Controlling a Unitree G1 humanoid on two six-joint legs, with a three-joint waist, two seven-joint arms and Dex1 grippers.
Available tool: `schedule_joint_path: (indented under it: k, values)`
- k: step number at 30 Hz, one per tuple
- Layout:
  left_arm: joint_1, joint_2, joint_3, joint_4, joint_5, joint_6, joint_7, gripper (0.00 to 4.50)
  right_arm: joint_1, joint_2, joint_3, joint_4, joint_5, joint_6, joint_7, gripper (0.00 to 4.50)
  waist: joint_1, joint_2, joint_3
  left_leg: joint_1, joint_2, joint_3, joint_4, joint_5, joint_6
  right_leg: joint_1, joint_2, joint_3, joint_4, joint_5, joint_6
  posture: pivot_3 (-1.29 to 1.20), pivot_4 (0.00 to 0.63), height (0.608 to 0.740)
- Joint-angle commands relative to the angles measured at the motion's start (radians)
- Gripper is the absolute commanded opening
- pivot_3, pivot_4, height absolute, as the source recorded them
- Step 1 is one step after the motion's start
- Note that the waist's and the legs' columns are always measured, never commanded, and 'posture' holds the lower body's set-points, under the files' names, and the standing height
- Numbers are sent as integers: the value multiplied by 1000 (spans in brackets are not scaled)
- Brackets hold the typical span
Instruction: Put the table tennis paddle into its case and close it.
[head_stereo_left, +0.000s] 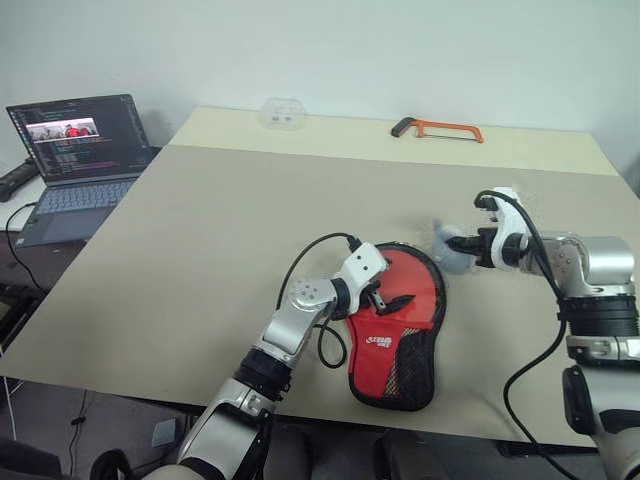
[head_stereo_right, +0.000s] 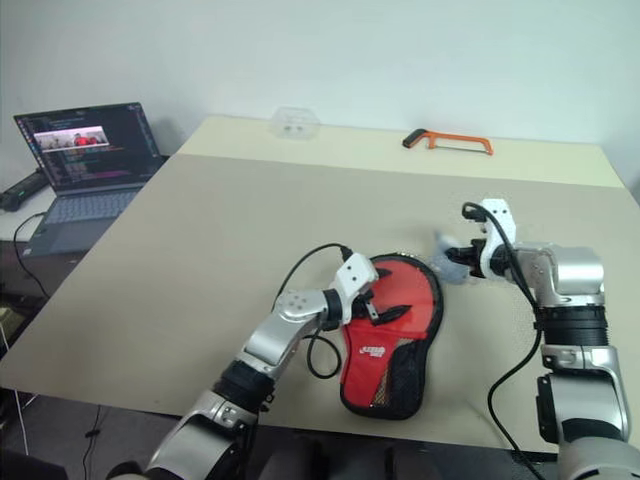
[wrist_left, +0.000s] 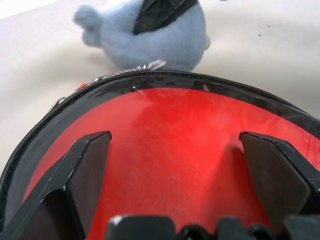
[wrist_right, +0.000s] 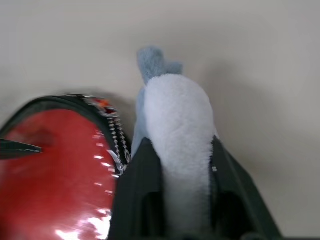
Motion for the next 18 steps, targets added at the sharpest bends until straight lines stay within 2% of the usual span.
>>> schedule_joint_path:
  k: [1, 11, 18]
  values:
    - [24, -10, -48, 44, 21, 23, -16, 4500, 4, -76, 20, 10, -64, -64, 1, 234, 0, 1, 0, 0, 0, 0, 0, 0, 0, 0, 0, 0, 0, 0, 0, 0, 150, 740]
    - [22, -22, -63, 60, 40, 15, -24, 4500, 59, -242, 108, 5, -148, -175, 106, 222, 17, 4, -2, -1, 0, 0, -2, 0, 0, 3, -1, 0, -8, 0, 0, 0, 150, 740]
    - [20, -8, -64, 75, 51, 10, -25, 4500, 256, -481, 191, -184, -169, -320, 363, 209, 28, 5, -3, -2, -1, 1, -2, -2, 3, 5, -2, -2, -13, 0, 1, 0, 150, 740]
